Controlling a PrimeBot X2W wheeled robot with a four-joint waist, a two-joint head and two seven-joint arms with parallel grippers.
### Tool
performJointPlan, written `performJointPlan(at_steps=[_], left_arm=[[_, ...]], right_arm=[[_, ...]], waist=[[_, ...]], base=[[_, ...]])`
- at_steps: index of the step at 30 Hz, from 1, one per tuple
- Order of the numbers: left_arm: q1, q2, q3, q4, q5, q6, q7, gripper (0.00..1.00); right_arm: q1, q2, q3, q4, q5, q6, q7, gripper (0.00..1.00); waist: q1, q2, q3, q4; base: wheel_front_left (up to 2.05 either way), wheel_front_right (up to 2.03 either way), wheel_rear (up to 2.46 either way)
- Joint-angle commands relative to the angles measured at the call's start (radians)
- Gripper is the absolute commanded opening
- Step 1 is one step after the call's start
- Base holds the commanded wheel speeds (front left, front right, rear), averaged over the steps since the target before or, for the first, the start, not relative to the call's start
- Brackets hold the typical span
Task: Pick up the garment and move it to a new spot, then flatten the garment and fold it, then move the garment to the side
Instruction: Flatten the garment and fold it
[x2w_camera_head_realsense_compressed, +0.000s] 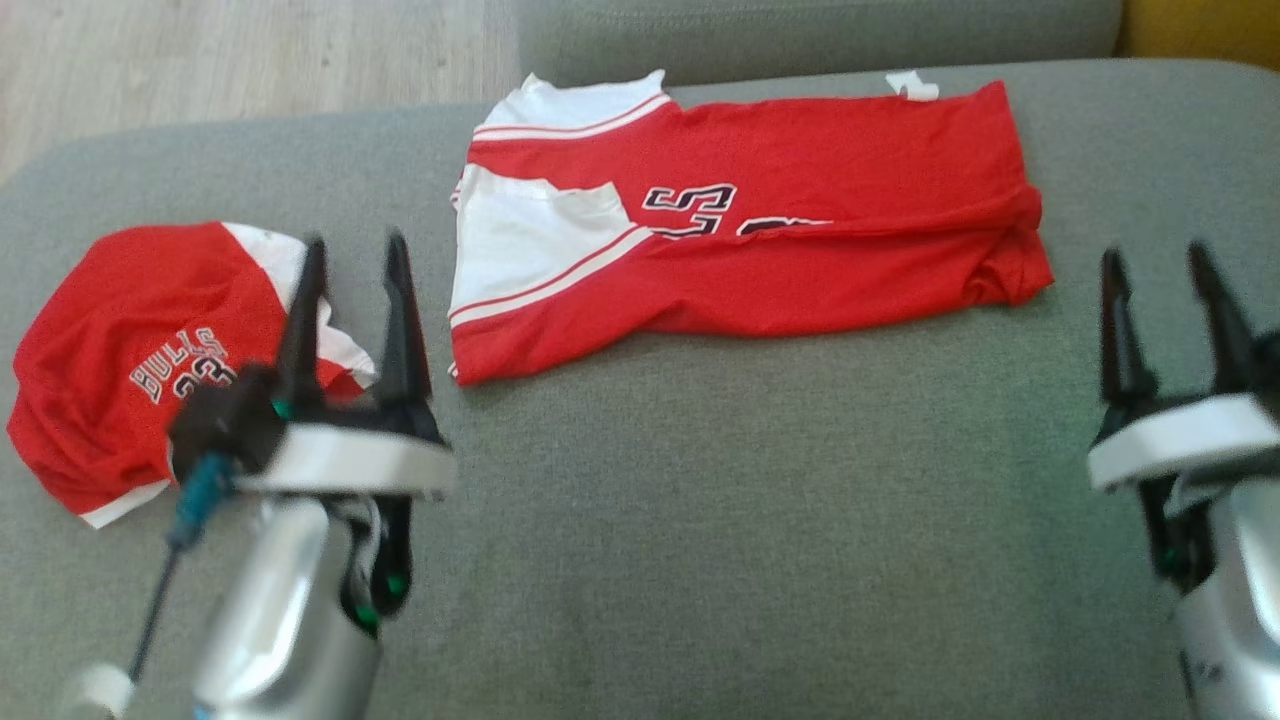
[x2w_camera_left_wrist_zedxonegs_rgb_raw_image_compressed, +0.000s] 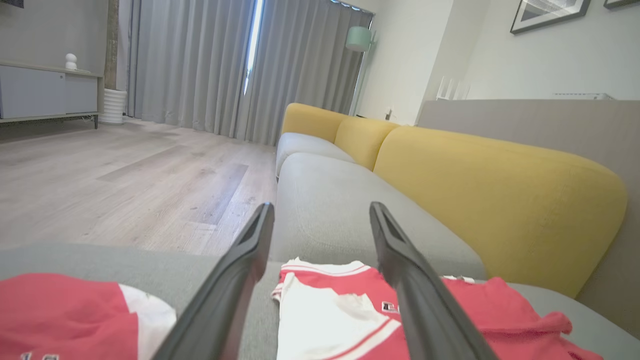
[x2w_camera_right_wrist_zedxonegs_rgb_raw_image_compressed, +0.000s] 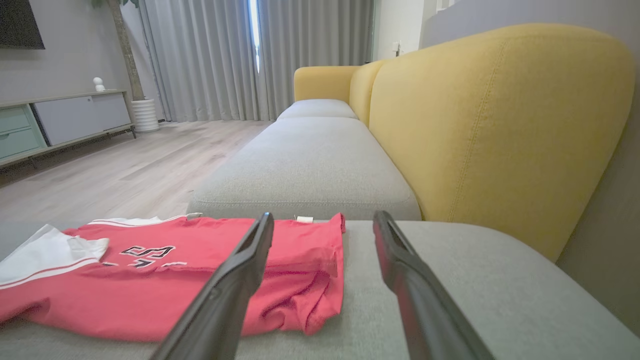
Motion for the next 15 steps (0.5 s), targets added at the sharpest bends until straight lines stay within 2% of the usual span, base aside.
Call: performJointPlan(at_steps=[1,7,15], left_arm=[[-0.011,0.006,0.048,-0.031,0.028,-0.007,-0.005,1.00],[0.069,-0.037,0.067,0.020,0.082,-0.033,-0.005,1.00],[0.013,-0.059,0.071,0.105,0.124,-0.054,-0.005,1.00]], right_arm=[[-0.011,0.009,-0.002,-0.050,-0.013,-0.001,-0.006,1.00],[0.072,0.067,-0.030,-0.091,-0.053,-0.001,0.014,1.00],[0.061,0.097,-0.029,-0.150,-0.077,-0.001,0.044,1.00]], waist=[[0.0003,-0.0001,-0.012,-0.002],[0.0003,-0.0001,-0.014,-0.009],[0.0003,-0.0001,0.038,-0.029]], base=[[0.00,0.00,0.00],[0.00,0.00,0.00],[0.00,0.00,0.00]])
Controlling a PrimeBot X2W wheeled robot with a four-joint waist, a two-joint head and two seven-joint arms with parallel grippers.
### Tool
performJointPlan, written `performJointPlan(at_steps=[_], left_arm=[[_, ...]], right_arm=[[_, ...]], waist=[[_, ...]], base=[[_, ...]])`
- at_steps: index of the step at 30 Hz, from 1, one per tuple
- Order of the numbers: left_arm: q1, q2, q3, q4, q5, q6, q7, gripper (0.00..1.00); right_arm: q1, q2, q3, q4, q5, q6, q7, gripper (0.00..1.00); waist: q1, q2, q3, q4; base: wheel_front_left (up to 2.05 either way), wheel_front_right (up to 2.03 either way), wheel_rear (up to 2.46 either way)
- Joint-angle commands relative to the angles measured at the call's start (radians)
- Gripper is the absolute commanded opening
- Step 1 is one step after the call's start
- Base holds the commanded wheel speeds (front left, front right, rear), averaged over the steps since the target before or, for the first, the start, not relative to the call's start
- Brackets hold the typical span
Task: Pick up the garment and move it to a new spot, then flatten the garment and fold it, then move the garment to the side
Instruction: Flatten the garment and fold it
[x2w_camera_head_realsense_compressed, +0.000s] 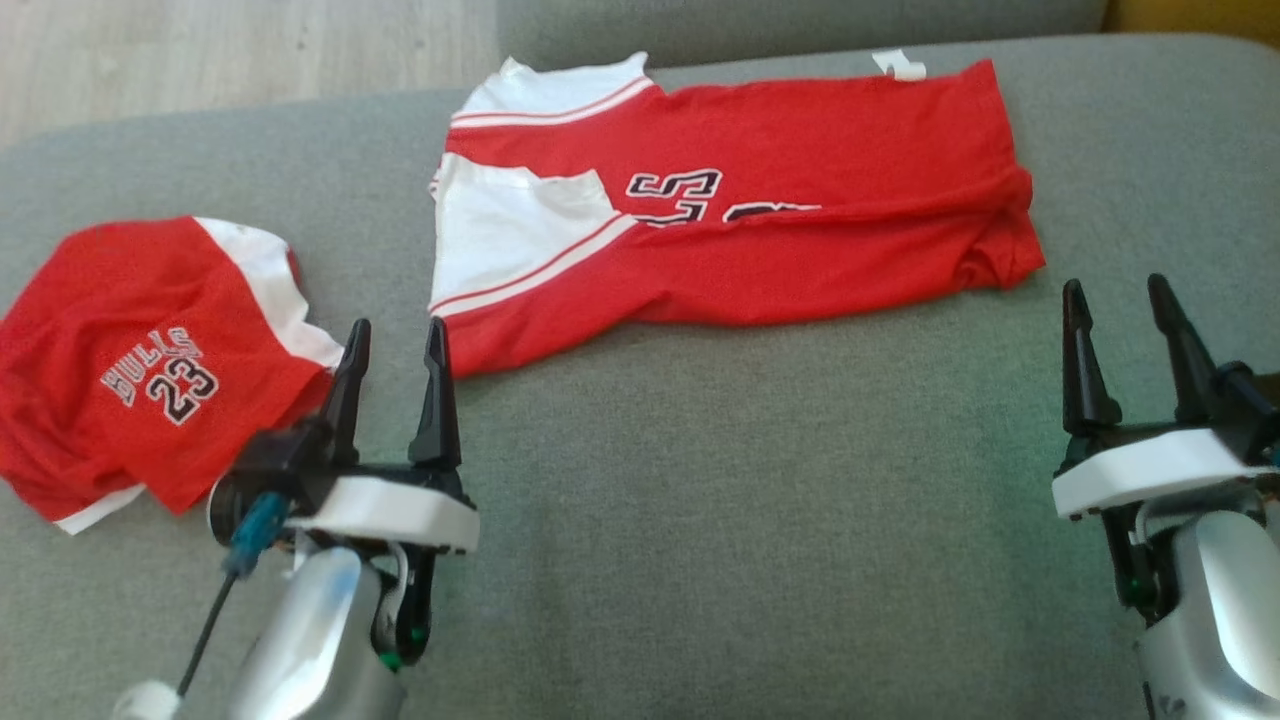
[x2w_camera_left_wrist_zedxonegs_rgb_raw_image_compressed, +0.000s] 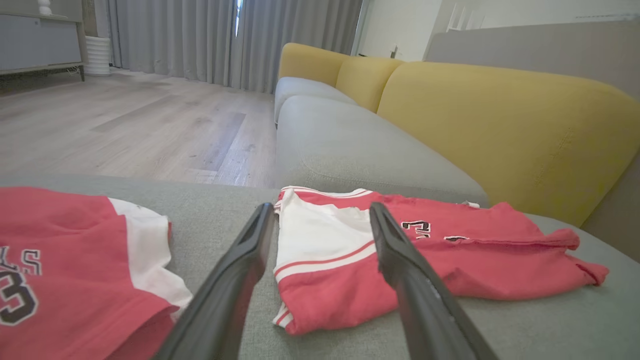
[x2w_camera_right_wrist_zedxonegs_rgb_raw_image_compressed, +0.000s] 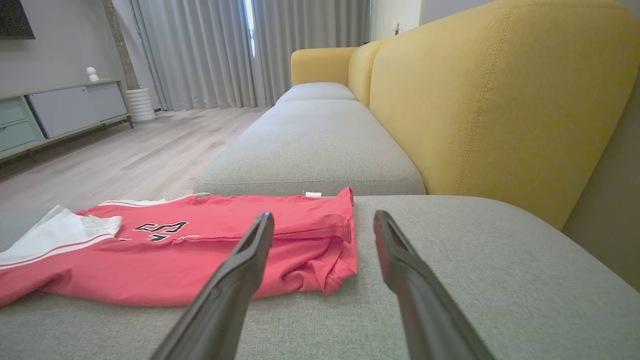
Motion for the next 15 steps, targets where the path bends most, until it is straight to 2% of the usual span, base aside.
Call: performJointPlan(at_steps=[1,9,15], left_arm=[[-0.072,0.007,0.028,-0.001,0.008,-0.002,-0.004,1.00],[-0.174,0.000,0.020,0.167,-0.014,0.011,0.098,1.00],[-0.216,0.011,0.012,0.267,-0.002,0.049,0.177,1.00]], right_arm=[[-0.039,0.000,0.019,-0.044,-0.010,-0.001,0.001,1.00],[-0.061,0.005,0.033,-0.063,-0.014,-0.001,0.016,1.00],[-0.077,0.009,0.044,-0.066,-0.012,-0.001,0.015,1.00]], waist=[[0.0000,-0.0001,0.022,-0.010],[0.0000,-0.0001,0.071,-0.044],[0.0000,-0.0001,0.094,-0.065]], base=[[0.00,0.00,0.00],[0.00,0.00,0.00],[0.00,0.00,0.00]])
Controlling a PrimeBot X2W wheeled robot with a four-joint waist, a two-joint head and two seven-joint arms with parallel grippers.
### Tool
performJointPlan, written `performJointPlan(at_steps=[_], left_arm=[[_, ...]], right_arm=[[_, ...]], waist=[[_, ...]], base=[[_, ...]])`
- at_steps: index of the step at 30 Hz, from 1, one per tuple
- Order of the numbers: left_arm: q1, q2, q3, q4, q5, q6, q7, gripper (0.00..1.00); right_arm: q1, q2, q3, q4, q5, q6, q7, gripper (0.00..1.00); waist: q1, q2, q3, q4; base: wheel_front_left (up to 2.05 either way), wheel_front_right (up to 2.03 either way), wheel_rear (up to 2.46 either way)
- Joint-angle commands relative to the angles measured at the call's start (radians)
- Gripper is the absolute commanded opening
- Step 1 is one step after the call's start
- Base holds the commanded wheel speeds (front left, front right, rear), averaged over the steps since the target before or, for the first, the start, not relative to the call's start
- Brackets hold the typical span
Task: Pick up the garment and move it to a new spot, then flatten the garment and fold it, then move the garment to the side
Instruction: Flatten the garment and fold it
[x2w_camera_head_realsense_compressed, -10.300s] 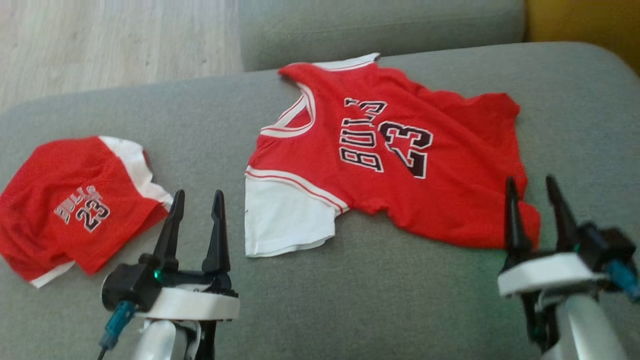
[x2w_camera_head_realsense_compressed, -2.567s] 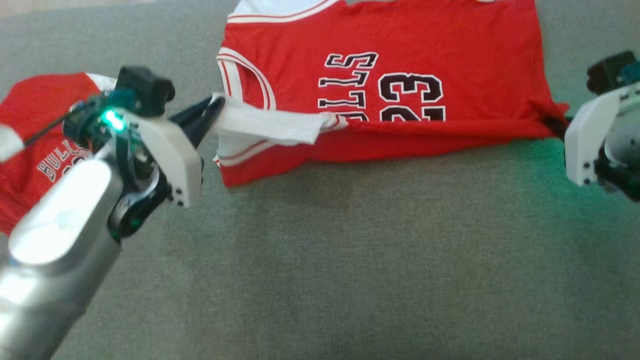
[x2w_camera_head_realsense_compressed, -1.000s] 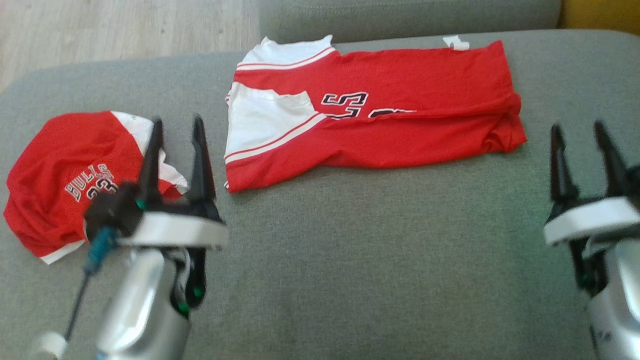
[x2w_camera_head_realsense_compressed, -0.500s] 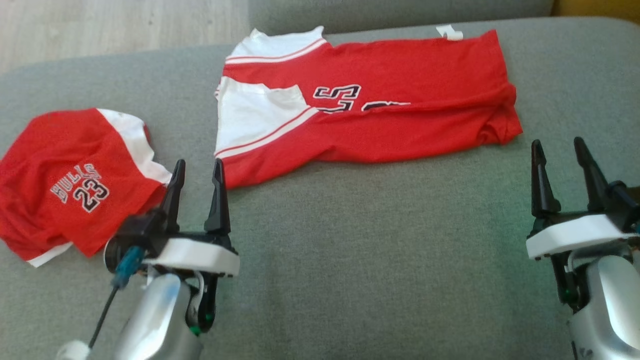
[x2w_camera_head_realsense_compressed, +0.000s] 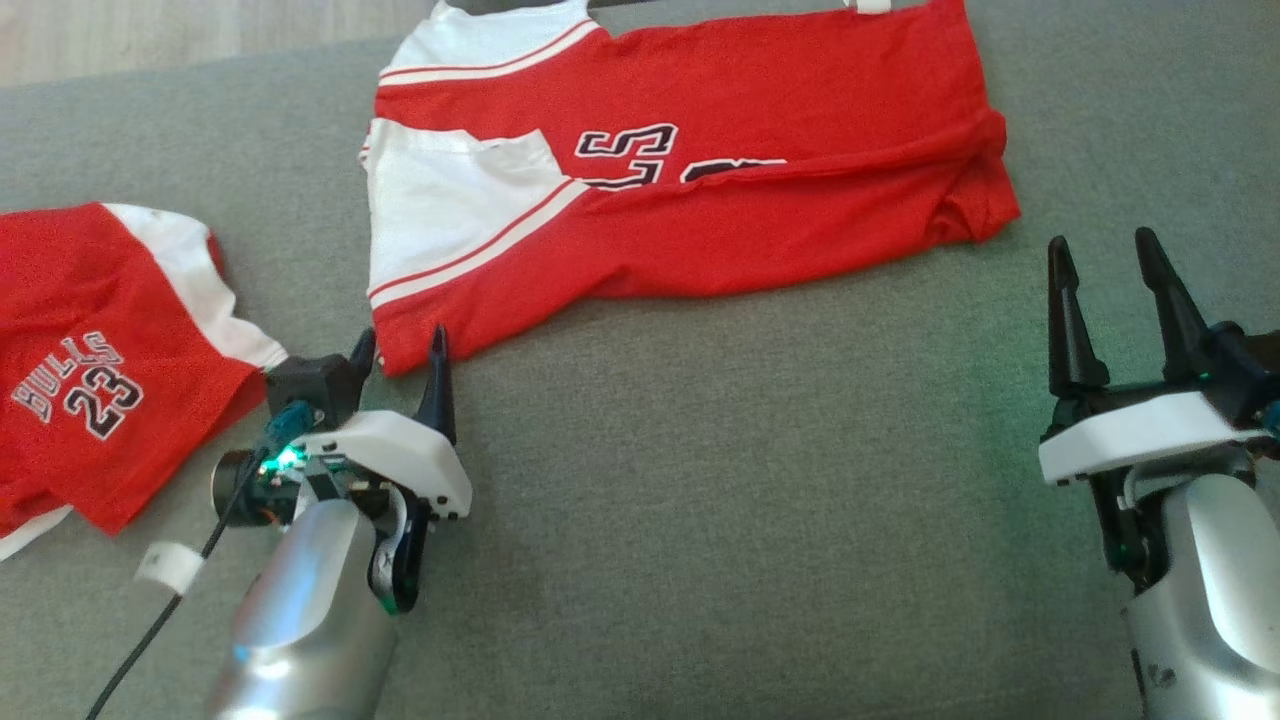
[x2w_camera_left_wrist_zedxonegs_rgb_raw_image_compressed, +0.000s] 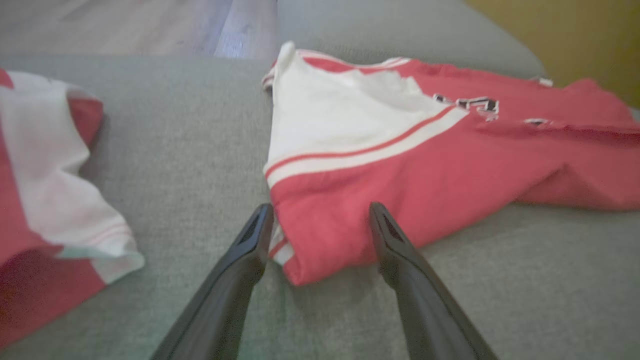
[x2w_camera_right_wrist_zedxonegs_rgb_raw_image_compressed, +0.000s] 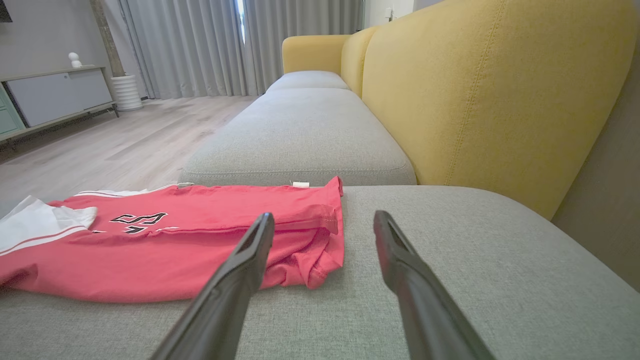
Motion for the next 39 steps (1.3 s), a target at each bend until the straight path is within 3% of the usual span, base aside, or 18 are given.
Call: performJointPlan(at_steps=[1,11,17,18,19,20,28,31,39], left_arm=[[-0.038,0.018,0.030,-0.015,0.003,0.007,0.009,1.00],[-0.095,0.037,0.039,0.067,0.003,0.065,0.061,1.00],[-0.117,0.042,0.047,0.092,-0.010,0.071,0.059,1.00],[-0.121,0.041,0.042,0.098,-0.011,0.065,0.066,0.65],[-0.124,0.041,0.038,0.102,-0.011,0.059,0.071,0.20],[-0.127,0.041,0.034,0.105,-0.011,0.054,0.072,0.00],[-0.145,0.043,0.031,0.042,-0.009,0.027,-0.066,0.00],[-0.146,0.038,0.019,-0.015,-0.001,0.005,-0.141,0.00],[-0.134,0.022,-0.043,-0.112,0.031,-0.033,-0.175,0.00]], right_arm=[[-0.032,0.005,0.022,-0.035,-0.005,-0.001,-0.001,1.00],[-0.055,0.016,0.043,-0.041,-0.004,-0.001,-0.002,1.00],[-0.067,0.015,0.050,-0.045,-0.003,-0.001,-0.001,1.00],[-0.068,0.015,0.051,-0.045,-0.003,-0.001,0.000,1.00],[-0.069,0.015,0.052,-0.044,-0.004,-0.001,0.001,1.00],[-0.070,0.015,0.052,-0.044,-0.005,-0.001,0.002,1.00],[-0.091,0.010,0.031,-0.008,-0.032,-0.001,0.073,1.00],[-0.122,0.020,-0.001,0.041,-0.065,-0.001,0.161,1.00],[-0.279,0.078,-0.125,0.244,-0.116,-0.001,0.330,1.00]], waist=[[-0.0002,0.0000,0.008,-0.008],[-0.0002,0.0000,0.038,-0.035],[-0.0002,0.0000,0.045,-0.040],[-0.0002,0.0000,0.045,-0.040],[-0.0002,0.0000,0.045,-0.040],[-0.0002,0.0000,0.045,-0.040],[-0.0002,0.0000,0.027,-0.016],[-0.0002,0.0000,0.015,0.007],[-0.0002,0.0000,0.023,0.060]], base=[[0.00,0.00,0.00],[0.00,0.00,0.00],[0.00,0.00,0.00],[0.00,0.00,0.00],[0.00,0.00,0.00],[0.00,0.00,0.00],[0.00,0.00,0.00],[0.00,0.00,0.00],[0.00,0.00,0.00]])
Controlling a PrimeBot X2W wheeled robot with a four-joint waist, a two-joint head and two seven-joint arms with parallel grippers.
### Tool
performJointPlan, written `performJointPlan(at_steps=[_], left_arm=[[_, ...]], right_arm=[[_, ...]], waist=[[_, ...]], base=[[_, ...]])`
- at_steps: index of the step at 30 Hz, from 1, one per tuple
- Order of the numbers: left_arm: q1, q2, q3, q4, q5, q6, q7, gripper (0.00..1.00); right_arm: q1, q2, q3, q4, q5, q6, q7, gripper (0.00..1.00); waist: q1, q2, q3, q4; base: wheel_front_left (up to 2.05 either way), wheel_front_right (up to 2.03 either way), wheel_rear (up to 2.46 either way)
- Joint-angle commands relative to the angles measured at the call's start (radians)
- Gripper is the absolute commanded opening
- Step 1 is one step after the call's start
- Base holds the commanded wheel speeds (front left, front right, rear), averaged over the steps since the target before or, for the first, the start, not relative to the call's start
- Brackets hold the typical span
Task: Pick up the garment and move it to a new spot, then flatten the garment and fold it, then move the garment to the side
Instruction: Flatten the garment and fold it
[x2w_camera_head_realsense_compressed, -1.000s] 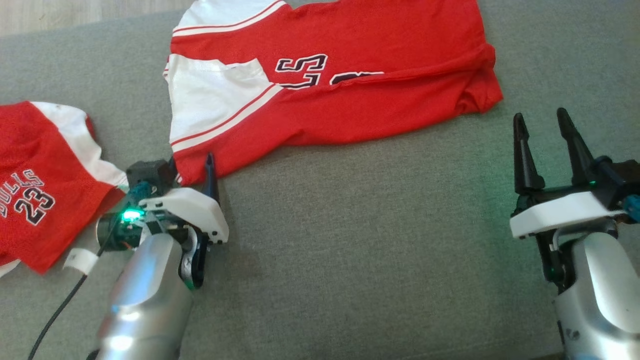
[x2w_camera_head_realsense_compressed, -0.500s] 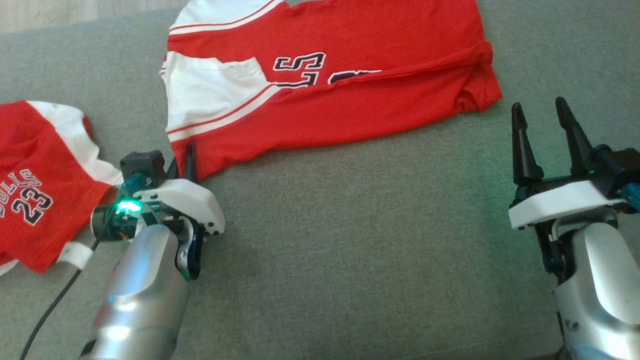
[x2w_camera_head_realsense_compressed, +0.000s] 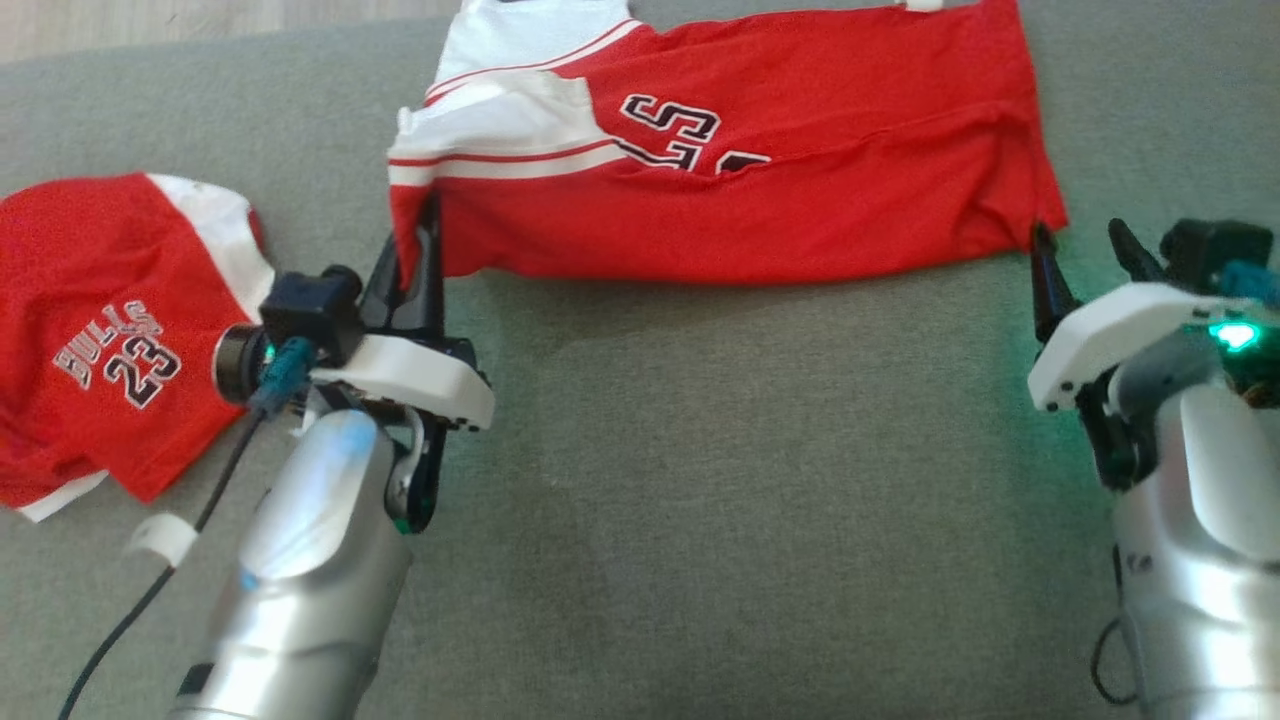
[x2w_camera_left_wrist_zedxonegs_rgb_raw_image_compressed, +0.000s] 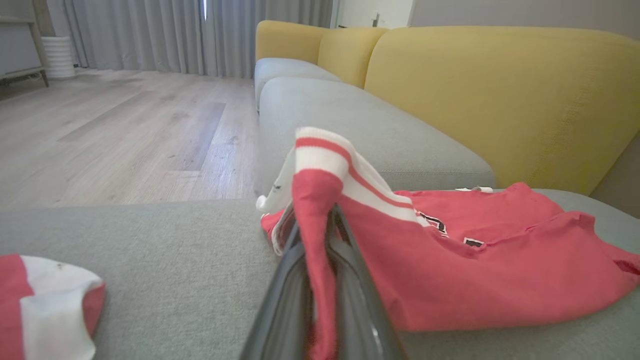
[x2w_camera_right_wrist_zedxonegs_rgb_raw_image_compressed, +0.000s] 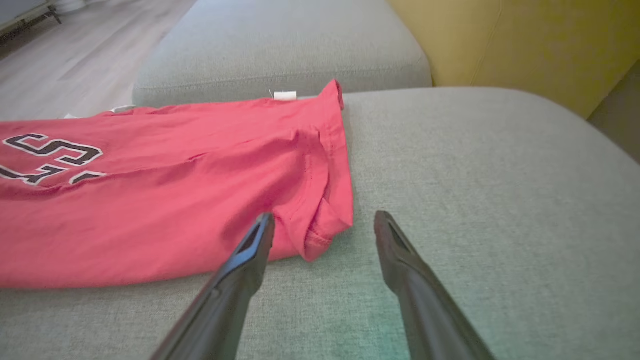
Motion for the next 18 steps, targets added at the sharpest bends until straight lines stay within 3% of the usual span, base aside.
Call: performJointPlan(at_steps=[1,17,18], left_arm=[[-0.019,0.014,0.013,-0.045,0.011,-0.004,-0.012,0.00],[-0.039,-0.006,-0.043,-0.075,0.012,-0.012,-0.013,0.00],[-0.041,-0.005,-0.042,-0.072,0.010,-0.011,-0.013,0.00]], right_arm=[[-0.073,0.015,-0.012,0.014,-0.014,-0.001,0.019,1.00],[-0.291,0.011,-0.235,0.319,-0.263,-0.001,0.135,1.00],[-0.299,0.011,-0.240,0.335,-0.269,-0.001,0.143,0.80]], waist=[[0.0000,0.0000,0.012,0.016],[0.0000,0.0000,0.073,0.086],[0.0000,0.0000,0.073,0.087]], base=[[0.00,0.00,0.00],[0.00,0.00,0.00],[0.00,0.00,0.00]])
